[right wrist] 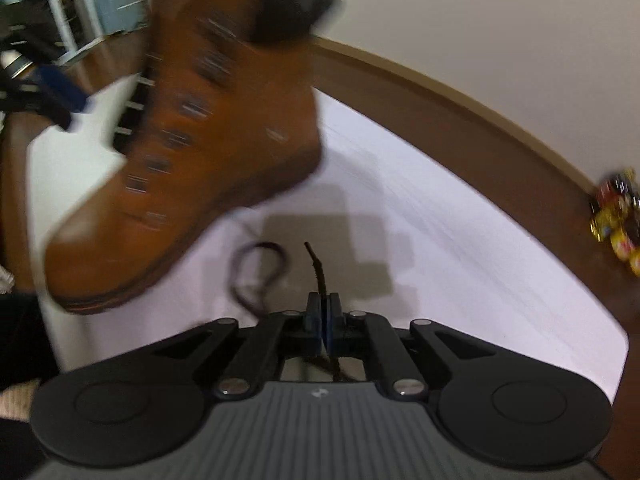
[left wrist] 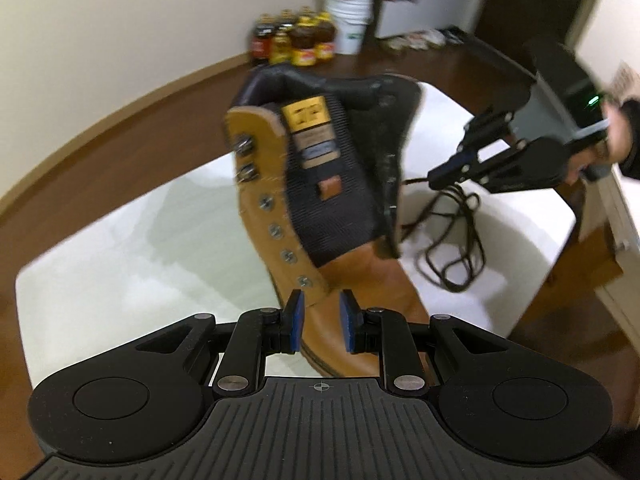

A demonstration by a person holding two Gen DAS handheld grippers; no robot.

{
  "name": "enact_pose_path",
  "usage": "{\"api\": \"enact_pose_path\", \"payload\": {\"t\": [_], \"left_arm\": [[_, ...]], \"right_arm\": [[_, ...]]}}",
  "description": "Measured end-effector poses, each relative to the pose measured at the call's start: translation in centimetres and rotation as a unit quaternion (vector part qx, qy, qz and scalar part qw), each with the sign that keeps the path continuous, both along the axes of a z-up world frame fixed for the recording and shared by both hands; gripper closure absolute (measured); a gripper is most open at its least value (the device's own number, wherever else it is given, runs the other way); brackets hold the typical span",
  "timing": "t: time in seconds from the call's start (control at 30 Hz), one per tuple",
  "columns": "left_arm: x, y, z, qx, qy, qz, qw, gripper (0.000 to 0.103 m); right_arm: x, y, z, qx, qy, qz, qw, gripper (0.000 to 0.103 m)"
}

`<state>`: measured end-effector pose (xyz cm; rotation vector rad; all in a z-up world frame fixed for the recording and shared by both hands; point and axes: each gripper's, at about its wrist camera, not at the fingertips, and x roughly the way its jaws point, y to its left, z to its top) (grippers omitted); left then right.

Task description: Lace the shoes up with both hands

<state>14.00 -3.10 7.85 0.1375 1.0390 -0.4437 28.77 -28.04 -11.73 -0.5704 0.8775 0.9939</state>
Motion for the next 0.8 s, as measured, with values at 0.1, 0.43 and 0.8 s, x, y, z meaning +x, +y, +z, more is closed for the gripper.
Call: {"api": "enact_pose_path", "payload": {"t": [0.1, 0.43, 0.8], "left_arm": [[0.7, -0.5, 0.5, -0.009, -0.001, -0.062, 0.998, 0.082], [1.1, -1.6, -0.6, -0.029, -0.03, -0.258, 0.9652, 0.082], [1.4, -0.3, -2.7, -0.02, -0.023, -0.34, 0.9399, 0.082]], "right_arm": [[-2.6, -0.3, 3.2, 0.008, 0.002, 0.031, 0.999, 0.1], [-8.2, 4.4, 9.6, -0.011, 0.008, 0.061, 0.998, 0.1], [-10.1, 11.9, 6.2, -0.024, 0.023, 0.043, 0.999, 0.1]]}}
